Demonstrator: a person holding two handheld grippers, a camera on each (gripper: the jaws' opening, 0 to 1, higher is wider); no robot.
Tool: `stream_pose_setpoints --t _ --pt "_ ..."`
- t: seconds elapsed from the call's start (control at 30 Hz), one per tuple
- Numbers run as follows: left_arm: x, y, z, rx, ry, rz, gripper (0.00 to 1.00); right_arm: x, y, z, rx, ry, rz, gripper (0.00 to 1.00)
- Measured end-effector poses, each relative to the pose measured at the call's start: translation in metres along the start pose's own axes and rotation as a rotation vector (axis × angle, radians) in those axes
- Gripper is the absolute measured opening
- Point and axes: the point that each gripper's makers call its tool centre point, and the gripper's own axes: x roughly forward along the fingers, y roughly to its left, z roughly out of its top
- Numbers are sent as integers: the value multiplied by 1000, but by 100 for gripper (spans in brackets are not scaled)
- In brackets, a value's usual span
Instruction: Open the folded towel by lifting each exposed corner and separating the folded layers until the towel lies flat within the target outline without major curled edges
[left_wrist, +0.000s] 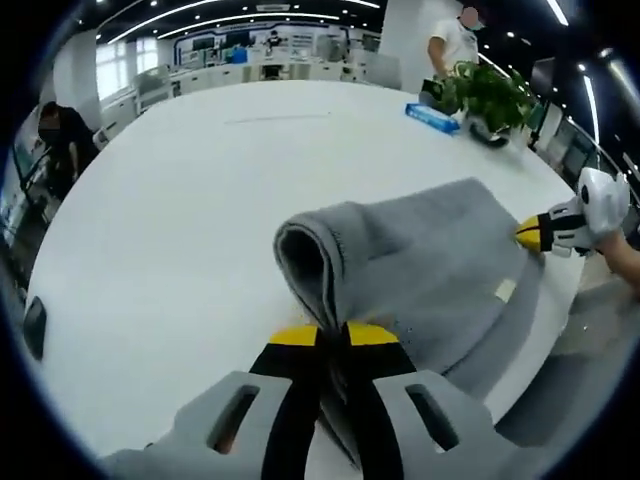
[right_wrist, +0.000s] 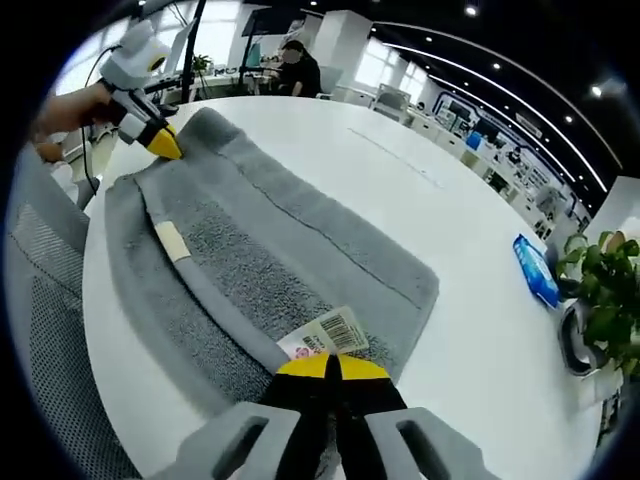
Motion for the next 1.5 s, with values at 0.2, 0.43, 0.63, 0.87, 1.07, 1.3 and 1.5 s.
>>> stream_pose_setpoints --t 0.2,0.43,0.63,0.87,1.07,1.3,1.5 --pt "-3 3 3 46 -23 24 11 -2 0 2 -12 -14 0 0" --pt "-53 13 44 -10 -242 75 27 -49 -2 77 -25 -282 -1 6" --pt "-40 -15 67 173 -253 81 22 -26 60 80 -61 -231 157 0" --pt "17 -40 28 379 -5 -14 18 2 102 52 -190 -105 259 0" --pt "21 -47 17 460 31 -24 10 2 99 49 -127 -83 271 0" --pt "13 -63 4 513 91 -78 5 4 83 42 -164 -45 210 0" --pt "9 -87 -5 497 129 -158 4 8 58 35 -118 -27 140 0"
